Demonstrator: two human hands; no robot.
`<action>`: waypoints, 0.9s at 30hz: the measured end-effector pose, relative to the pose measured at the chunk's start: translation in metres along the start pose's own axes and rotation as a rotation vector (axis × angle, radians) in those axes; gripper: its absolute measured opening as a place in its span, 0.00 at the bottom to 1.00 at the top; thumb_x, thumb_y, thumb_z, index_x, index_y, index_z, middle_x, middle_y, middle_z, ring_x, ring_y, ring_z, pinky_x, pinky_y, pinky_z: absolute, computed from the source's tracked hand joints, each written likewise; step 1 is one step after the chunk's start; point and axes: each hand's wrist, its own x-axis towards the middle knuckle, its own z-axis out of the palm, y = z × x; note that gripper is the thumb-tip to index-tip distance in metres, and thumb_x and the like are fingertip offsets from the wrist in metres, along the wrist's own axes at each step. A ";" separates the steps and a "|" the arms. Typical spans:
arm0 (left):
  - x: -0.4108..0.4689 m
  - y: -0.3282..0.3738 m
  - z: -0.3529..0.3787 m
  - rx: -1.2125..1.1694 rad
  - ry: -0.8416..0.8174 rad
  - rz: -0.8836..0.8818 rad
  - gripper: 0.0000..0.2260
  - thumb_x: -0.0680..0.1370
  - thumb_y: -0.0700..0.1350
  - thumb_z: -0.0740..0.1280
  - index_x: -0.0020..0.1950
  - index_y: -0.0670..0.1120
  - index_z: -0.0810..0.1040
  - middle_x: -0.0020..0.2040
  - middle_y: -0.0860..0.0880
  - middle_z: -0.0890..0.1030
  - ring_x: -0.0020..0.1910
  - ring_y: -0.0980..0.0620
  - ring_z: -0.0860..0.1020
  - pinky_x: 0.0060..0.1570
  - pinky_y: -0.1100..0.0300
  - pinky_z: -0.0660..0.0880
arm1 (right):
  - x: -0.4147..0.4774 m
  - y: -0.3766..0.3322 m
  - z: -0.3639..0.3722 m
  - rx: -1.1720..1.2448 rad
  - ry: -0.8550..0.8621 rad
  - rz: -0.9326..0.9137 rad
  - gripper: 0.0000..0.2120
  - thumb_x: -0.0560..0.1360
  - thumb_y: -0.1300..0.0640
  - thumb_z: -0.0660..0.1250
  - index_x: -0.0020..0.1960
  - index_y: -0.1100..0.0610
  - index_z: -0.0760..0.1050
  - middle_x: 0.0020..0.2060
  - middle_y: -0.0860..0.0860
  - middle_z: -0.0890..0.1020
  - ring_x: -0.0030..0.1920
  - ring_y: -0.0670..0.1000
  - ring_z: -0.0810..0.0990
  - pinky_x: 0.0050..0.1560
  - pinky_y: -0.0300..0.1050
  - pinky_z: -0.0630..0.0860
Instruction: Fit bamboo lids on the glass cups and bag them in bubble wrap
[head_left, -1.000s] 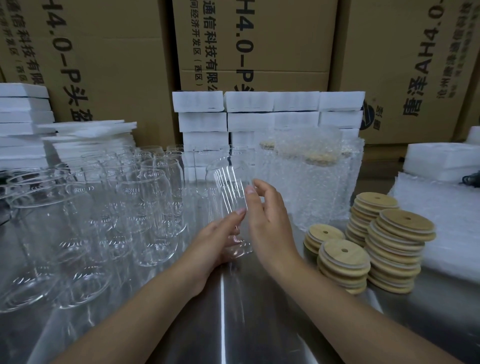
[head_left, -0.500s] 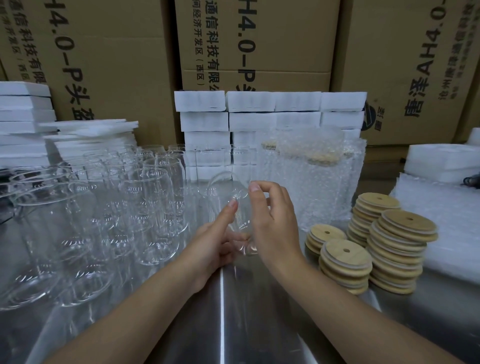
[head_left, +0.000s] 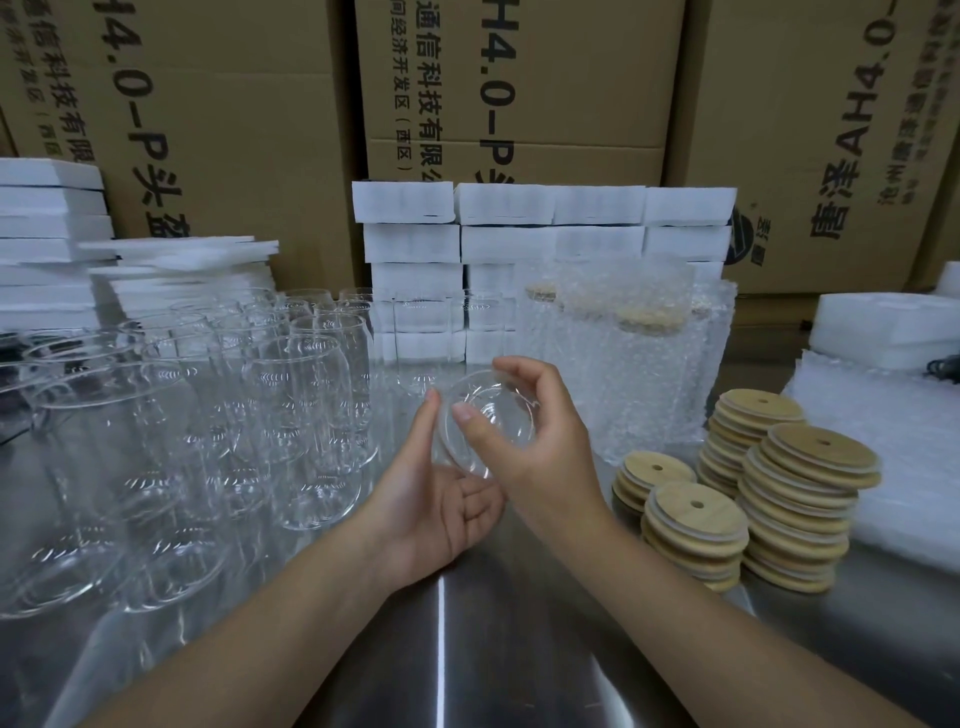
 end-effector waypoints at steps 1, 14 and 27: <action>-0.001 0.000 0.001 -0.035 -0.010 -0.019 0.35 0.66 0.72 0.61 0.41 0.39 0.84 0.35 0.46 0.80 0.36 0.53 0.79 0.38 0.64 0.79 | 0.000 0.001 0.000 0.012 -0.005 -0.004 0.24 0.62 0.41 0.72 0.55 0.42 0.70 0.55 0.40 0.77 0.58 0.36 0.74 0.60 0.31 0.68; -0.004 0.003 0.000 -0.064 -0.138 -0.054 0.40 0.65 0.71 0.64 0.59 0.36 0.75 0.41 0.43 0.84 0.39 0.51 0.84 0.43 0.61 0.81 | 0.004 0.009 0.000 0.060 0.014 -0.021 0.29 0.57 0.39 0.77 0.56 0.40 0.71 0.54 0.37 0.78 0.61 0.39 0.75 0.64 0.41 0.70; -0.007 0.004 0.006 0.083 -0.068 -0.083 0.48 0.60 0.72 0.61 0.68 0.38 0.69 0.43 0.43 0.85 0.41 0.52 0.85 0.36 0.62 0.80 | 0.001 0.000 -0.002 0.114 0.065 0.057 0.28 0.57 0.36 0.74 0.53 0.45 0.73 0.52 0.39 0.80 0.58 0.35 0.76 0.61 0.36 0.70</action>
